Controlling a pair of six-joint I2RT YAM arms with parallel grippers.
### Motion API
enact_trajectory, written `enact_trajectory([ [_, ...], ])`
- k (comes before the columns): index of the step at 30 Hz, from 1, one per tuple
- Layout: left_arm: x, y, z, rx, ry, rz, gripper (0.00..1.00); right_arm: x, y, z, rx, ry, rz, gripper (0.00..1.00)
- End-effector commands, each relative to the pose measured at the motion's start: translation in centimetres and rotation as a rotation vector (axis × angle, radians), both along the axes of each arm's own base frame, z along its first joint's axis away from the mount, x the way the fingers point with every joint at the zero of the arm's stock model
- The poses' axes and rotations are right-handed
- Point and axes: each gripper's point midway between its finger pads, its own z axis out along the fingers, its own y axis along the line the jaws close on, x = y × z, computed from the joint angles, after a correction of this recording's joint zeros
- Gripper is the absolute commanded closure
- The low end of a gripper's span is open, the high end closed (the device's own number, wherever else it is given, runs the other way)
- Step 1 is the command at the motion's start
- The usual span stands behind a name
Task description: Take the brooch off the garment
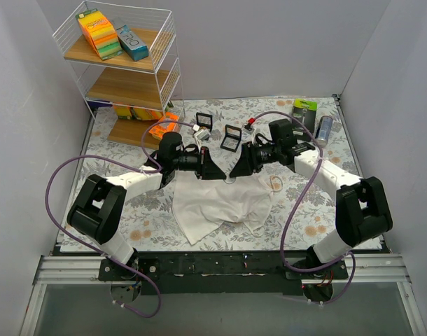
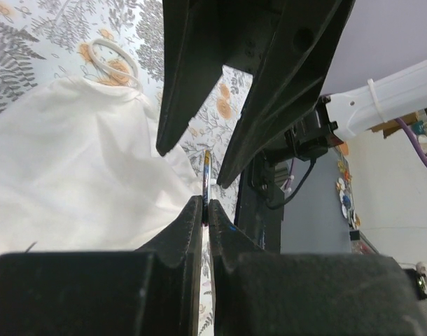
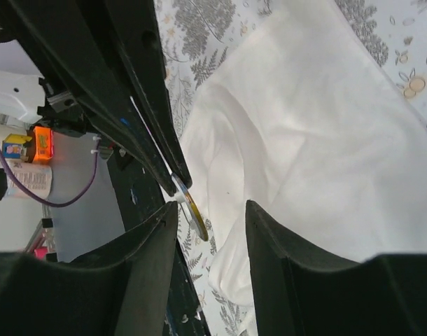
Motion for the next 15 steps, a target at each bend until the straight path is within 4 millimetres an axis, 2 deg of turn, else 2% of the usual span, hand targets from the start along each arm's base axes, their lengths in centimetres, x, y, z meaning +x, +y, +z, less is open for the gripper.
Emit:
enact_trajectory([
  [1, -1.6, -0.3, 2.2, -0.026, -0.073, -0.109, 1.0, 0.7, 0.2, 5.8, 0.157, -0.258, 0.111, 0.47],
  [2, -1.7, -0.3, 2.3, -0.023, -0.082, -0.116, 1.0, 0.6, 0.1, 6.9, 0.164, -0.294, 0.123, 0.45],
  [5, -1.6, 0.0, 2.2, -0.008, -0.109, -0.136, 1.0, 0.3, -0.6, 6.9, 0.136, -0.357, 0.162, 0.42],
  [9, -1.3, 0.2, 2.9, -0.023, -0.134, -0.152, 1.0, -0.6, -0.9, 5.9, 0.125, -0.32, 0.18, 0.41],
  [15, -1.6, 0.4, 3.6, -0.043, -0.144, -0.156, 1.0, -0.7, -1.2, 4.4, 0.095, -0.301, 0.164, 0.43],
])
